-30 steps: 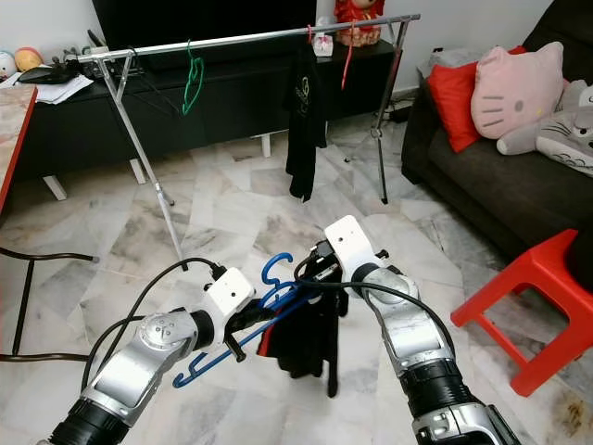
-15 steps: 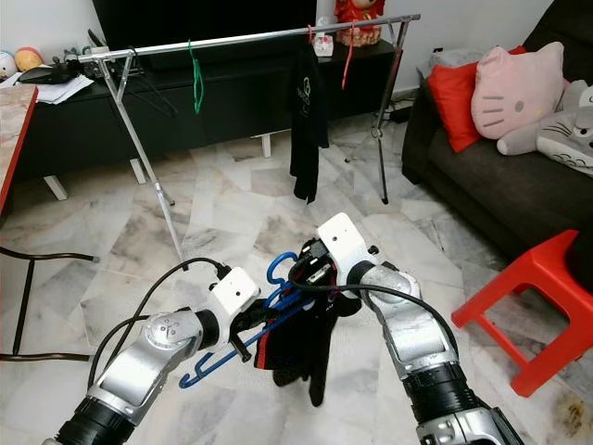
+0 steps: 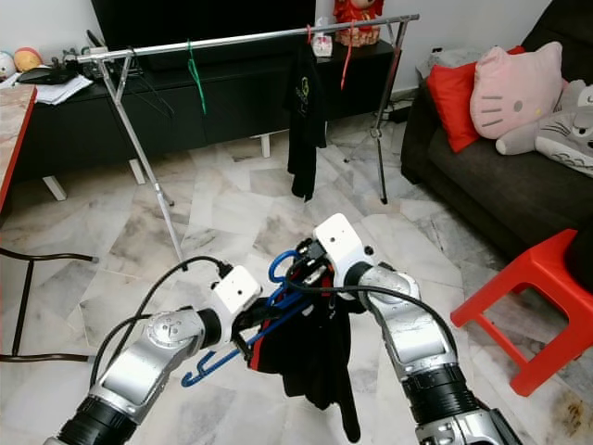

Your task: Hang hanger

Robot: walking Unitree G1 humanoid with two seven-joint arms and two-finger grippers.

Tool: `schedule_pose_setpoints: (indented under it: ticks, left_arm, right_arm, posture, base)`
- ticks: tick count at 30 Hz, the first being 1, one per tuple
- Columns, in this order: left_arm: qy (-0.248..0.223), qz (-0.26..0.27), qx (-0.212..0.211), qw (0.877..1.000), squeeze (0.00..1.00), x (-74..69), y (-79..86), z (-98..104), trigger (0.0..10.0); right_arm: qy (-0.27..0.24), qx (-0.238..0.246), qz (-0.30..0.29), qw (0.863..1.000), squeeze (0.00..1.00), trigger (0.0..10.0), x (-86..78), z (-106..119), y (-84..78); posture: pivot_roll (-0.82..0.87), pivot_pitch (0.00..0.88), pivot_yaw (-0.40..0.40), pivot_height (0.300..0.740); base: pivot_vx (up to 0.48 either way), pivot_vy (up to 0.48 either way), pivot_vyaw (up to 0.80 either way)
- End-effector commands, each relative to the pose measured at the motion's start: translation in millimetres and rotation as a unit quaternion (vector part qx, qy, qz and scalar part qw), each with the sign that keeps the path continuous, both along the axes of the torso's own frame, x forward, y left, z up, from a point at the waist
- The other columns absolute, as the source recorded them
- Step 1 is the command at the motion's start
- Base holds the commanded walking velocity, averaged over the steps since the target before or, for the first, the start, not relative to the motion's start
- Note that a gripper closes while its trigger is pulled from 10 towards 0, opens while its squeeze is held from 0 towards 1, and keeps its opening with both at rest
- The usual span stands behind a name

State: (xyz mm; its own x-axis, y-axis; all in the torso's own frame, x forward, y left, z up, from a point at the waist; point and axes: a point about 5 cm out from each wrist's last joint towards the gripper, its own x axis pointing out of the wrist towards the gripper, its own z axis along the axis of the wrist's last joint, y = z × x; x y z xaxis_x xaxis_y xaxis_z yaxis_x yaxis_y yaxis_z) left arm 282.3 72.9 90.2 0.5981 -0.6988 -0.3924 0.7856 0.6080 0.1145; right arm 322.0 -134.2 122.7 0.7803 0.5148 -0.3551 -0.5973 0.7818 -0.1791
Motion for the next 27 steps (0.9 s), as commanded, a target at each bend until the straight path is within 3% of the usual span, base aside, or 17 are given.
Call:
schedule_pose_setpoints:
  ticks: [1,13,15,27]
  left_arm:
    - [-0.002,-0.002,-0.003,1.0,0.0,1.9,-1.2,2,10.0]
    - [-0.002,-0.002,-0.003,1.0,0.0,1.9,-1.2,2,10.0]
    - [-0.048,0.104,-0.027,0.993,0.0,24.2,4.8,15,10.0]
    - [-0.053,0.122,-0.036,0.99,0.0,27.7,4.4,15,10.0]
  right_arm:
    - [-0.022,0.009,0.013,1.0,0.0,10.0,0.1,11,4.8]
    - [-0.022,0.009,0.013,1.0,0.0,10.0,0.1,11,4.8]
    - [-0.009,-0.024,-0.007,1.0,0.0,10.0,-10.0,3,-11.7]
    - [0.013,-0.037,-0.032,0.999,0.0,10.0,-13.1,-8,-18.2]
  posture:
    - [-0.1,0.0,-0.045,0.74]
    - [-0.1,0.0,-0.045,0.74]
    - [-0.11,0.0,-0.046,0.74]
    - [-0.11,0.001,-0.05,0.74]
  base:
    - [0.0,0.0,0.0]
    - [0.0,0.0,0.0]
    - [0.0,0.0,0.0]
    - [0.0,0.0,0.0]
